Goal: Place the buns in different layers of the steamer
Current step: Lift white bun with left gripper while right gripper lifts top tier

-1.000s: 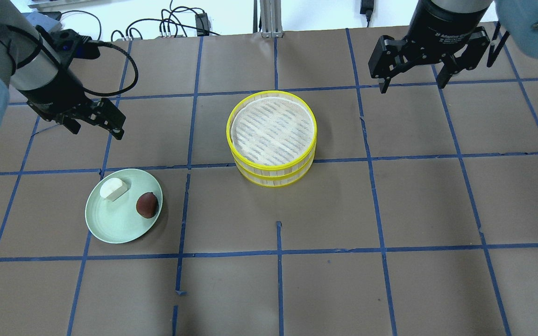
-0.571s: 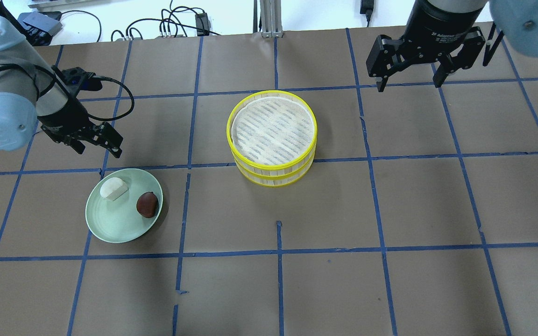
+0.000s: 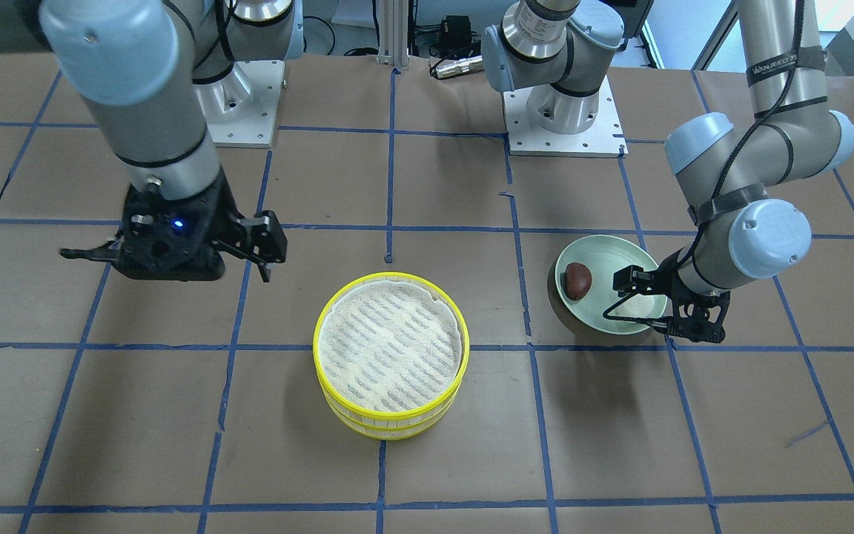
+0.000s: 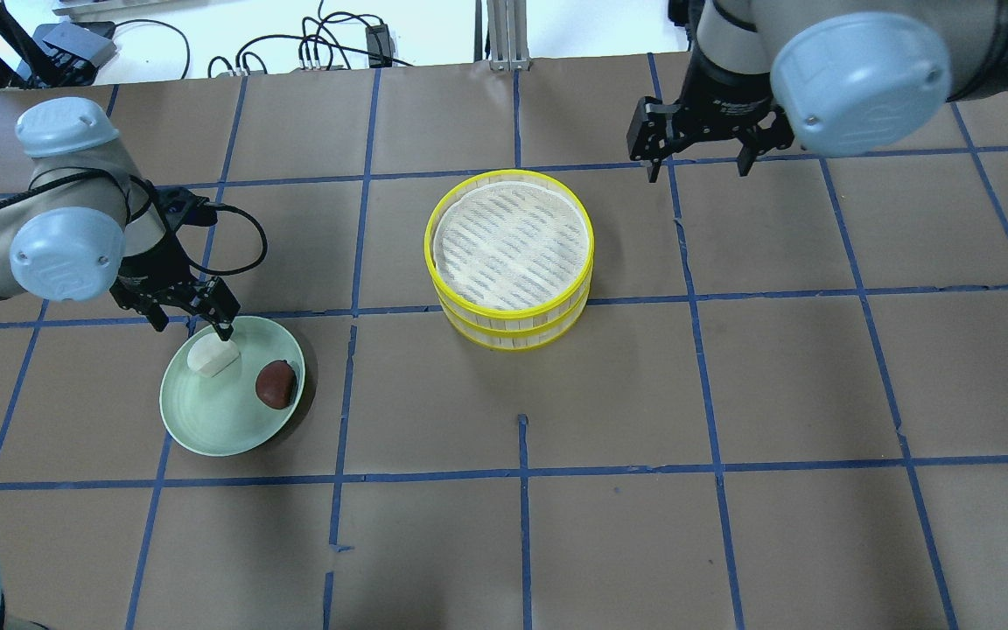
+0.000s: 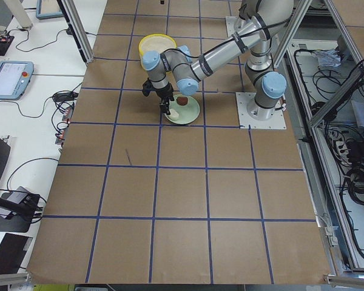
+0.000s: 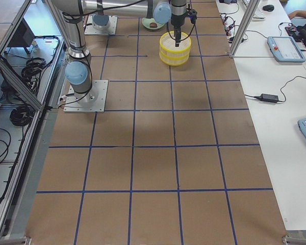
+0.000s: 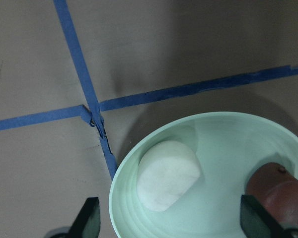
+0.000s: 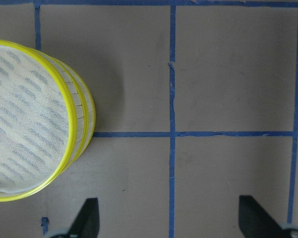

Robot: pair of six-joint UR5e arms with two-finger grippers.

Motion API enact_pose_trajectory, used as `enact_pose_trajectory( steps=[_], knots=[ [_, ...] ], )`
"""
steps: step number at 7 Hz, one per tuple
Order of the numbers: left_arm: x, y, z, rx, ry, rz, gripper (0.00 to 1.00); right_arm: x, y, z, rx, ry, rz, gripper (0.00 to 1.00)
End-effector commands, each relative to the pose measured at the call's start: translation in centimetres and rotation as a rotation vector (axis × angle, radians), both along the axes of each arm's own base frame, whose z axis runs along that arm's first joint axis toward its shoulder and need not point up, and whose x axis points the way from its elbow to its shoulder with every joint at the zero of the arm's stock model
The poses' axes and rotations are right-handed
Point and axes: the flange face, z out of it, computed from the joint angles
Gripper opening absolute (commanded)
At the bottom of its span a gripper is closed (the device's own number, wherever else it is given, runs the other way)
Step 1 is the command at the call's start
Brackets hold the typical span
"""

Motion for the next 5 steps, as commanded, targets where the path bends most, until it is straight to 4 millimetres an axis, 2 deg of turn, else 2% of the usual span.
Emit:
enact_pose_trajectory(
  steps=[1,2,3,4,5],
  knots=[
    [-0.1,0.4,-2.8,0.026,0.006,0.001,1.00,4.9,-2.5,-8.0,0.000,-0.012,-0.016,0.99],
    [-0.1,0.4,-3.5,0.036,0.011,0.001,0.98,5.6,-2.7,-9.8,-0.005,-0.017,-0.006,0.97],
    [0.0,0.2,-3.8,0.028,0.008,-0.002,0.74,6.3,-3.0,-13.0,0.017,-0.018,-0.005,0.96],
    [0.0,0.2,-3.5,0.024,0.003,-0.007,0.31,7.8,-3.2,-14.6,0.010,-0.058,0.007,0.92],
    [0.1,-0.2,-3.1,0.009,-0.002,-0.007,0.11,7.5,-3.3,-14.9,0.014,-0.041,0.074,0.57]
  ],
)
